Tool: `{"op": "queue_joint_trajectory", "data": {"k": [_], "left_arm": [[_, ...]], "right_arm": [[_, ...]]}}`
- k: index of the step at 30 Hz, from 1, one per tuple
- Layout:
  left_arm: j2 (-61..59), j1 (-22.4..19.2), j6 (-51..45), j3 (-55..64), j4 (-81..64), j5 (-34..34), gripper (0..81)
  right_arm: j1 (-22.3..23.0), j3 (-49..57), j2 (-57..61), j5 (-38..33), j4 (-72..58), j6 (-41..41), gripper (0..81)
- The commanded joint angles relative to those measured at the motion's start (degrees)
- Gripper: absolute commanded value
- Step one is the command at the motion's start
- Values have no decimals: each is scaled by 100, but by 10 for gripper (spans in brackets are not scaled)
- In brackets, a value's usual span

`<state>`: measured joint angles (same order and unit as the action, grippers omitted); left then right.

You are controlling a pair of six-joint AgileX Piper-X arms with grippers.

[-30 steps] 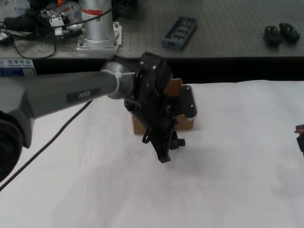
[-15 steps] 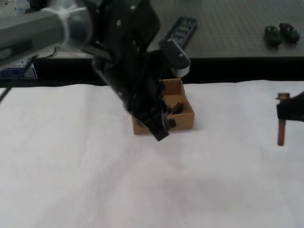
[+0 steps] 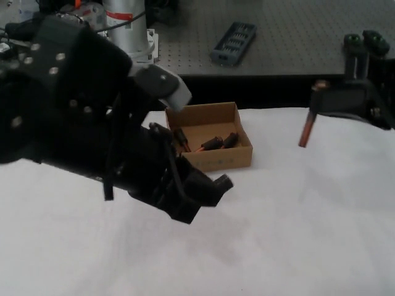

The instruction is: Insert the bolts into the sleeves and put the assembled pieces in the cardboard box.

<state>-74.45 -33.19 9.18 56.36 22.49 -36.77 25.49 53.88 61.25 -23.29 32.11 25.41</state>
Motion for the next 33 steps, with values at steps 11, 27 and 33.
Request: {"op": "queue_joint_trajectory", "data": {"k": [11,27,33], "left_arm": [[354,23,-917,-385,-1179,-682,6],[354,23,-1307,-385,-1872,-393,6],[354,23,-1307,-385,-1783,-259,6]], "right_arm": [[483,13,425,-578,-1585,1288,27],[698,13,438,-567,-1617,1315,27],[659,13,438,-567,-1616,1315,27]]}}
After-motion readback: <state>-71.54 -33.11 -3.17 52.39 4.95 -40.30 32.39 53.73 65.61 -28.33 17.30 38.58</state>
